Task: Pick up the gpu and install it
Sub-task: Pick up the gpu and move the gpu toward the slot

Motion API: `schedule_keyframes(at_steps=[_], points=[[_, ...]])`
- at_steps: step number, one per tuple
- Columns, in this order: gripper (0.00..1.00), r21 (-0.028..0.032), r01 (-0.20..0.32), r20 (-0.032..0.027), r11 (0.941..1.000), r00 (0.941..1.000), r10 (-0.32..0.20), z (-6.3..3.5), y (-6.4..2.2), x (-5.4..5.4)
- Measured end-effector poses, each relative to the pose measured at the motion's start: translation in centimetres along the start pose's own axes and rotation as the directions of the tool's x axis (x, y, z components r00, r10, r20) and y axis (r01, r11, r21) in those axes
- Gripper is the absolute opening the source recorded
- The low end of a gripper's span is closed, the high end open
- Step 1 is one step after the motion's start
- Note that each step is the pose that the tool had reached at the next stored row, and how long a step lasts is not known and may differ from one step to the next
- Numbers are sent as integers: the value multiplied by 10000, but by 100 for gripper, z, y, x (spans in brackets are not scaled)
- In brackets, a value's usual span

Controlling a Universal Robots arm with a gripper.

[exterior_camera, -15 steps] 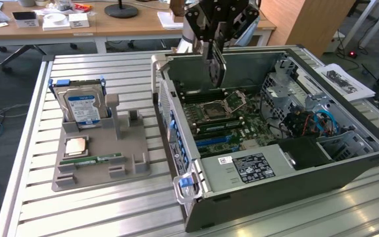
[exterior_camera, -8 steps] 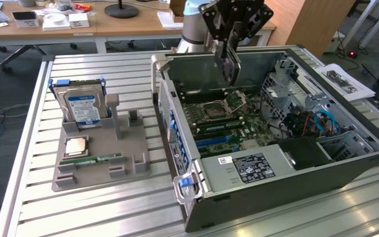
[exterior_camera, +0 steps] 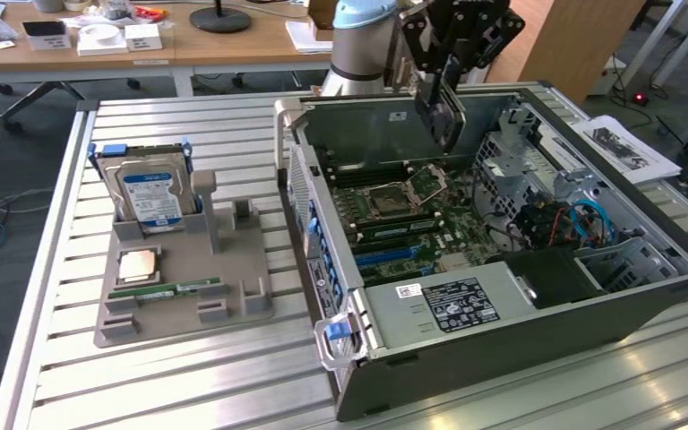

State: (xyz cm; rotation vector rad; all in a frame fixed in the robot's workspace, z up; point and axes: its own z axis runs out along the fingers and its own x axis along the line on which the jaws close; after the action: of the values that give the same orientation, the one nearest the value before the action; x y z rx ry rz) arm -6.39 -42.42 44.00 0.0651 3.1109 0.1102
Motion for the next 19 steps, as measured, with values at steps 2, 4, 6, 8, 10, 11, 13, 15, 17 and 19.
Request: schedule_keyframes(at_steps=[2, 4, 6, 8, 10, 11, 13, 15, 17, 19], points=[[27, -7, 1, 0, 10000, 10000, -1, 2, 3, -81], [27, -13, 0, -1, 10000, 10000, 0, 4, 6, -158], [27, -17, 0, -1, 10000, 10000, 0, 7, 9, -232], [27, -21, 0, -1, 10000, 10000, 0, 9, 12, -307], [27, -26, 1, -2, 10000, 10000, -1, 11, 15, -379], [27, -28, -1, -1, 10000, 10000, 1, 12, 16, -414], [27, -32, 1, -2, 10000, 10000, -1, 14, 19, -484], [27, -36, 0, -2, 10000, 10000, 0, 16, 22, -553], [27, -39, 0, -2, 10000, 10000, 0, 18, 25, -618], [27, -42, -1, -2, 10000, 10000, 1, 20, 27, -676]])
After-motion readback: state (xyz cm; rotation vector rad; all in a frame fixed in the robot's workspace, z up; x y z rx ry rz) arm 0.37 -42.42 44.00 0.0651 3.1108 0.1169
